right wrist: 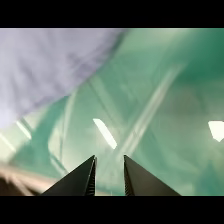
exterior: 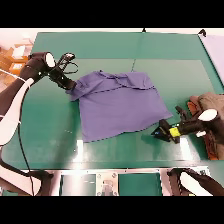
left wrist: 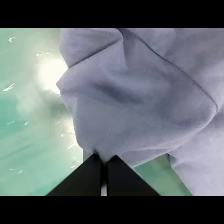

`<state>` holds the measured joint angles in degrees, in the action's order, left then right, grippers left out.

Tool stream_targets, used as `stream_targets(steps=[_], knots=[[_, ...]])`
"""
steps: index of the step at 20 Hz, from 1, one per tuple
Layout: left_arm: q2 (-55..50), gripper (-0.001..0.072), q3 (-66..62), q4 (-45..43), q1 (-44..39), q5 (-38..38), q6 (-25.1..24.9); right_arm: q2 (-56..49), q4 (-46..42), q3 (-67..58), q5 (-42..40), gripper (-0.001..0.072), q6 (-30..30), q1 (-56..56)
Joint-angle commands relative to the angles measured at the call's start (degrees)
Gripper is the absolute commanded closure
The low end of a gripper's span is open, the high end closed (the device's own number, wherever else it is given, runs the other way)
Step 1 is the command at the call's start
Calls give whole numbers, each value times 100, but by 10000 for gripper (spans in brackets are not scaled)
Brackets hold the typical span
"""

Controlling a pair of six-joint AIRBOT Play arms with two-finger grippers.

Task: Fold the shirts.

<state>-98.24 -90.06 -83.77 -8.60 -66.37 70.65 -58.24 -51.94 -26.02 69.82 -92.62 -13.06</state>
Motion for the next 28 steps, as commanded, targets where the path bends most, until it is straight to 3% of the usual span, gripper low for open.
stream_targets(steps=[1,2,3,6,8,9,10,11,13,19,23,26,27,28], knots=[[-4,682,0,4,2,-22,-24,273,859,857,-1307,430,26,39],[-4,682,0,2,2,-11,-24,275,1049,848,-1563,263,160,57],[-4,682,0,2,2,-9,-24,275,1154,837,-1888,198,184,74],[-4,682,0,2,2,-11,-24,271,1368,817,-2962,200,179,74],[-4,682,0,2,2,-94,-24,164,1425,741,-3609,343,181,74],[-4,682,0,0,2,-225,-24,17,1421,597,-3842,468,186,72],[-4,682,0,-13,2,-420,-24,-184,1399,363,-3936,647,376,68],[-4,683,0,-76,2,-671,-15,-479,1381,-4,-3932,693,684,68],[2,684,37,-245,2,-1137,210,-1200,1379,-966,-3661,694,1071,68],[448,684,1298,461,-129,-2179,597,-3735,876,-4819,-1762,695,1012,68],[951,683,2677,1139,-605,-1858,737,-4741,391,-6732,-942,696,599,68],[953,682,2949,2039,-1019,-1488,682,-4937,317,-7053,-713,694,586,70],[953,682,2898,2052,-1104,-1388,680,-4935,323,-7055,-645,592,584,61],[955,680,2813,1963,-1104,-1381,680,-4933,326,-7071,-498,281,584,13]])
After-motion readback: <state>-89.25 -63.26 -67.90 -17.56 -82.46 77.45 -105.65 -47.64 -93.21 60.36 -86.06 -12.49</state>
